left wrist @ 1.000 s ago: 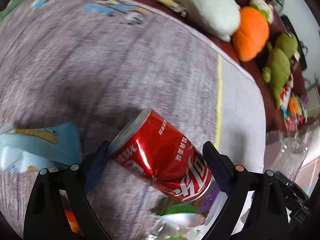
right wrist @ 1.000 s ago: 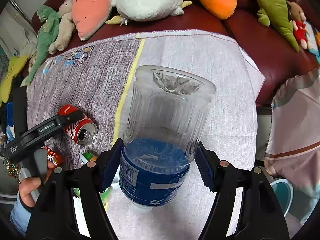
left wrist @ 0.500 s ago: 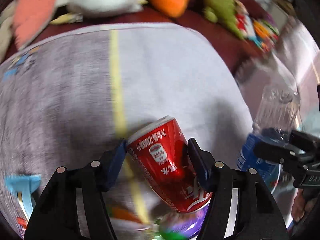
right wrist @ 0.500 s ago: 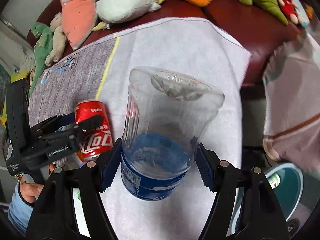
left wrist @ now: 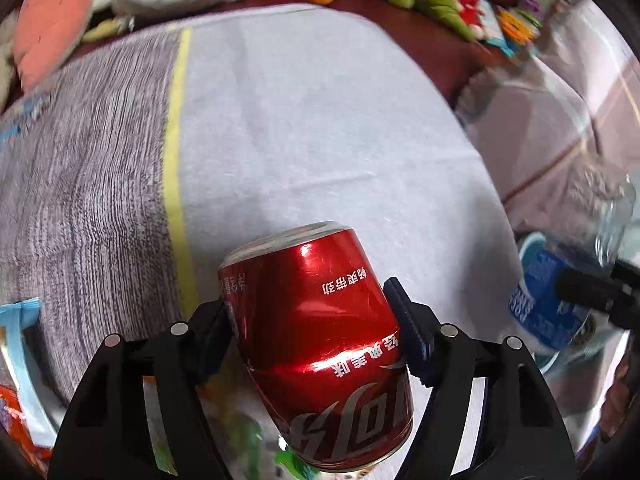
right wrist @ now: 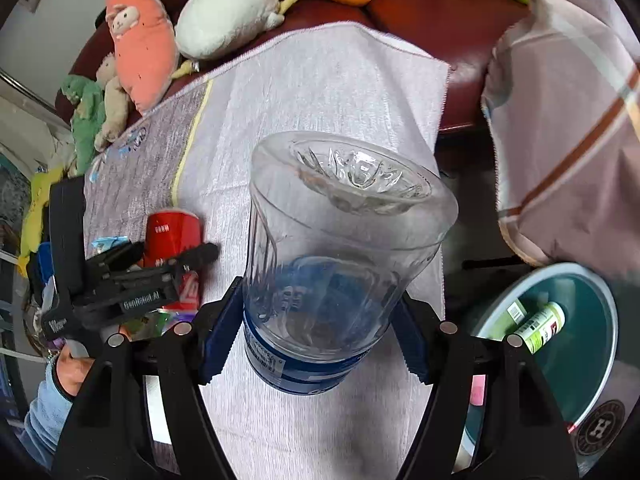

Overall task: Collect trash
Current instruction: 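Carry the can and water bottle over the teal bin and open both tools to drop them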

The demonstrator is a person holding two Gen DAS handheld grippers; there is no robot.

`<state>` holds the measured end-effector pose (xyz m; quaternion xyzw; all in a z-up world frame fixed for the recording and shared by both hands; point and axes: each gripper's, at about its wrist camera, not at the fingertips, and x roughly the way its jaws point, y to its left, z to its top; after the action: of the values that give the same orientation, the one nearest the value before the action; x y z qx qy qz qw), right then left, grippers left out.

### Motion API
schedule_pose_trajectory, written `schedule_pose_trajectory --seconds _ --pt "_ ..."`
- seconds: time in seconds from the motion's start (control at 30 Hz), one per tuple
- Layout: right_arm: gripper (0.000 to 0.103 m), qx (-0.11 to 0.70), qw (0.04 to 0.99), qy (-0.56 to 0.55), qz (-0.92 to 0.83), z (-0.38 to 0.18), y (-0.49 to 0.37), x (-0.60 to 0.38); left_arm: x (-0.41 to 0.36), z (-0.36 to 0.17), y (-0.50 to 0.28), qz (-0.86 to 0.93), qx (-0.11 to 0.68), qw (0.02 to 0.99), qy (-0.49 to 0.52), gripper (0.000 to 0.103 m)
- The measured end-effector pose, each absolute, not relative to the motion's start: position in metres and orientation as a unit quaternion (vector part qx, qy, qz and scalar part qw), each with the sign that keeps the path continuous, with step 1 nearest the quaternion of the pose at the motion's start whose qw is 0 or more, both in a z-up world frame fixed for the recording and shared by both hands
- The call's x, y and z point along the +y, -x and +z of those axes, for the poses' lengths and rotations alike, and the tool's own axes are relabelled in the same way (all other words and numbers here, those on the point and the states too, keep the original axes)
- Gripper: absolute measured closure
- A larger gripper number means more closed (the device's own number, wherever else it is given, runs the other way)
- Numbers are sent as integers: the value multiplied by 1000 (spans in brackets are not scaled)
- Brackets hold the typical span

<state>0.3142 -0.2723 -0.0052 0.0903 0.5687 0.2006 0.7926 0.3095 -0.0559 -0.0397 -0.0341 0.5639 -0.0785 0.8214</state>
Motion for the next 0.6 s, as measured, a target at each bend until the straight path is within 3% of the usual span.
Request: schedule_pose_trajectory --seconds 0.37,0.6 --pt "37 518 826 -144 167 24 -271 -343 -108 13 -272 -126 518 846 -4 32" --pt "37 478 861 -153 81 41 -233 -425 -182 28 -248 -195 499 844 -11 32"
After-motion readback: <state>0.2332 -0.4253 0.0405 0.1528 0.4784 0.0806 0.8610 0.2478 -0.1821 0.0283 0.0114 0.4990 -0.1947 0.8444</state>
